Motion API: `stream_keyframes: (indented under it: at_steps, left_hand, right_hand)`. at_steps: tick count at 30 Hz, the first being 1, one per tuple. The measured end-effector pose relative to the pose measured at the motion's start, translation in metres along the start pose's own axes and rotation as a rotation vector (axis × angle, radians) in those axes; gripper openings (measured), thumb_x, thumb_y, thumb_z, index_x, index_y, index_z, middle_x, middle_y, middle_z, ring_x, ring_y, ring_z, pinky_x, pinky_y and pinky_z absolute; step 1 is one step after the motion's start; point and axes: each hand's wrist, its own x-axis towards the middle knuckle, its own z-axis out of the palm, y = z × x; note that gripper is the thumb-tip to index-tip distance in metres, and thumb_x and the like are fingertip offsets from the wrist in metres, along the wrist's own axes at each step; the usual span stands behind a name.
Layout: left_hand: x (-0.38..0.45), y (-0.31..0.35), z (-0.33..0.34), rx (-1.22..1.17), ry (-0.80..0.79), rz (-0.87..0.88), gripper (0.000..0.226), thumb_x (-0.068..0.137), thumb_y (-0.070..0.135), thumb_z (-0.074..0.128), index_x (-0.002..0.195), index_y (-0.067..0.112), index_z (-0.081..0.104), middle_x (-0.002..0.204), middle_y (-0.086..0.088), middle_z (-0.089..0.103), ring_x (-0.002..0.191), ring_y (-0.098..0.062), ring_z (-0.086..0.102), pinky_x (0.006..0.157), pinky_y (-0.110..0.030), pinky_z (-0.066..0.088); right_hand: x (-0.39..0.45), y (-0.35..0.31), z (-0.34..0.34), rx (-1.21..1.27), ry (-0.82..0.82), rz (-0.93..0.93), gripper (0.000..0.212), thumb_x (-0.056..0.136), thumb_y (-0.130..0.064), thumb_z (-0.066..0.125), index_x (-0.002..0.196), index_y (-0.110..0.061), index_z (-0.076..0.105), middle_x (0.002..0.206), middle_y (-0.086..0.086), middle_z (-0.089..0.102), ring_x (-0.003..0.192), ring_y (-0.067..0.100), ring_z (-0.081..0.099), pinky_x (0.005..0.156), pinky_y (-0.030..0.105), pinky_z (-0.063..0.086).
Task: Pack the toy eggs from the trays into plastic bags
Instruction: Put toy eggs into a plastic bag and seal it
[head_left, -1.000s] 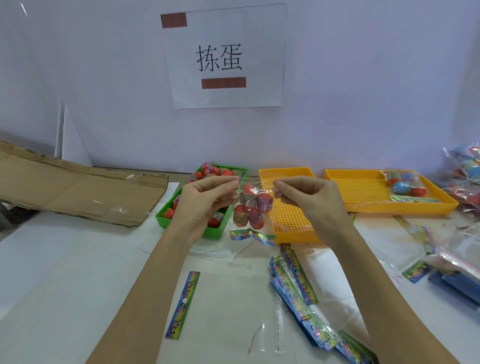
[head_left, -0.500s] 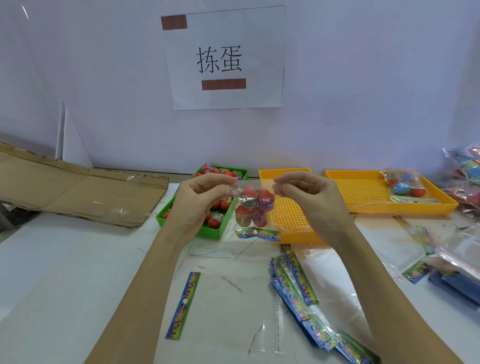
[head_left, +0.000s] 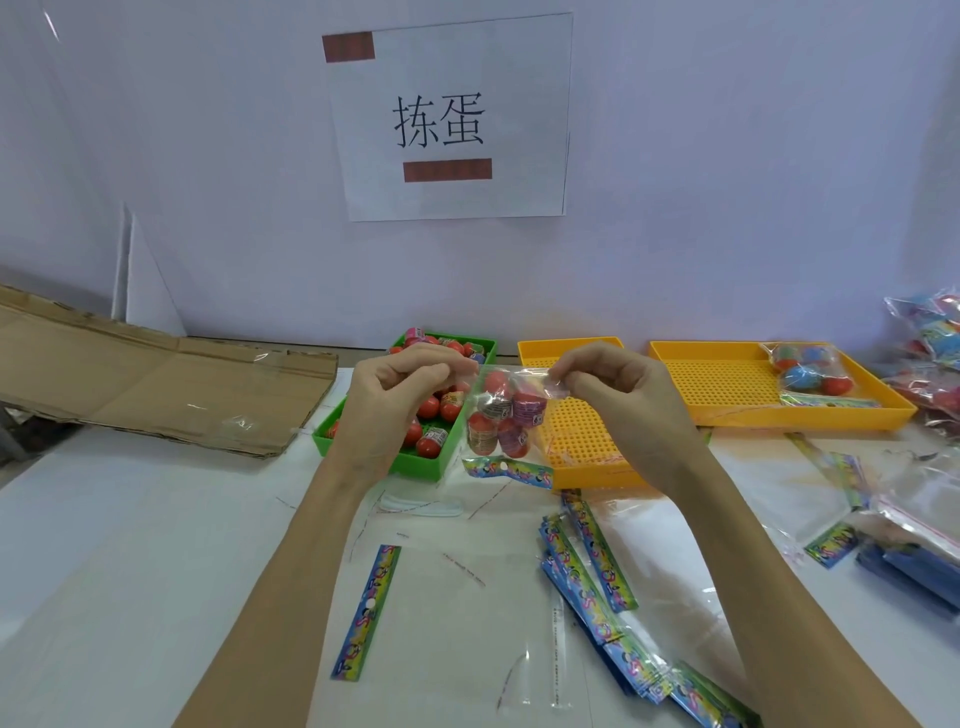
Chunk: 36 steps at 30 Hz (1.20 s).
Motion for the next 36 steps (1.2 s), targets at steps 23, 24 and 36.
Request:
stream_keyframes:
  at_steps: [23, 24, 36]
  left_hand:
    - [0.002, 0.0, 0.005, 0.362, -0.072, -0.001, 0.029, 0.097, 0.014, 0.072, 0.125, 0.021, 0.07, 0.108, 0.002, 0.076, 0.102, -0.017, 0.071, 0.096, -0.034, 0.058]
    - [0.002, 0.0, 0.009, 0.41, -0.099, 0.012, 0.028, 0.097, 0.023, 0.073, 0.125, 0.024, 0.071, 0.113, 0.004, 0.073, 0.107, -0.016, 0.069, 0.098, -0.036, 0.057]
    - [0.004, 0.0, 0.037, -0.1, 0.242, -0.239, 0.028, 0.09, 0.031, 0.078, 0.111, 0.012, 0.076, 0.103, -0.01, 0.079, 0.089, -0.024, 0.072, 0.082, -0.04, 0.061]
  right_hand:
    - [0.0, -0.002, 0.016, -0.193, -0.04, 0.002, 0.022, 0.096, -0.008, 0.072, 0.117, -0.013, 0.065, 0.094, 0.003, 0.073, 0.087, 0.011, 0.071, 0.083, 0.023, 0.058]
    - [-0.001, -0.003, 0.016, -0.188, -0.066, -0.005, 0.024, 0.096, -0.009, 0.072, 0.119, -0.013, 0.065, 0.093, 0.003, 0.074, 0.087, 0.011, 0.072, 0.083, 0.023, 0.058]
    - [0.001, 0.003, 0.012, -0.155, -0.06, 0.151, 0.018, 0.099, -0.035, 0.068, 0.107, -0.023, 0.079, 0.091, -0.014, 0.078, 0.086, 0.004, 0.074, 0.074, 0.019, 0.06]
